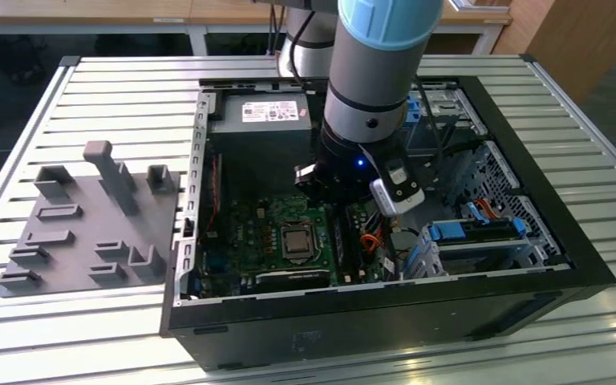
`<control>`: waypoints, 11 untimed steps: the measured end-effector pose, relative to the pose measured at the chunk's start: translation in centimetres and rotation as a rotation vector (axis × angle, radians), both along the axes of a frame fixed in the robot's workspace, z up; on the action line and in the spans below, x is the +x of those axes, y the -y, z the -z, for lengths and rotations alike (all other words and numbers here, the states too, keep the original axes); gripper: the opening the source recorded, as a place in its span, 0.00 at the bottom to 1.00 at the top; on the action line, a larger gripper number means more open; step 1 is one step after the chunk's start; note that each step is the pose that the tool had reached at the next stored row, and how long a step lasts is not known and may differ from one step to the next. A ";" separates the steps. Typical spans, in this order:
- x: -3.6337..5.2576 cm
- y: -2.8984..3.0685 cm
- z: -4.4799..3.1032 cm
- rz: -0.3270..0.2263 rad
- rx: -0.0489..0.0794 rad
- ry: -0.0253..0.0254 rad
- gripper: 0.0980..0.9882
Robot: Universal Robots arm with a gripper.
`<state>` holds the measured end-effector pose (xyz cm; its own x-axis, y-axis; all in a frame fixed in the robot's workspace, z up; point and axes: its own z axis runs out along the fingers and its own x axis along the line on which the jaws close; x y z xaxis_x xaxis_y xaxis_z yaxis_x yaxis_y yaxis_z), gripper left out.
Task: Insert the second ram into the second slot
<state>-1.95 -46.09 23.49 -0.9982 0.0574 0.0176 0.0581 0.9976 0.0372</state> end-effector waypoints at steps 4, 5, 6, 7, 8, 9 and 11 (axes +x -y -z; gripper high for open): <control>0.00 0.19 0.09 -0.016 0.000 0.0001 0.04; 0.00 0.28 0.13 -0.018 0.000 0.0000 0.04; 0.01 0.40 0.17 -0.018 0.001 0.0000 0.04; 0.01 0.53 0.21 -0.018 0.001 0.0000 0.04; 0.01 0.63 0.27 -0.018 0.001 0.0000 0.04; 0.01 0.65 0.41 -0.018 0.001 0.0001 0.04; 0.16 0.67 0.64 -0.018 0.001 0.0000 0.04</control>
<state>-1.79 -46.76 22.85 -0.9990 0.0399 0.0177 0.0405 0.9984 0.0382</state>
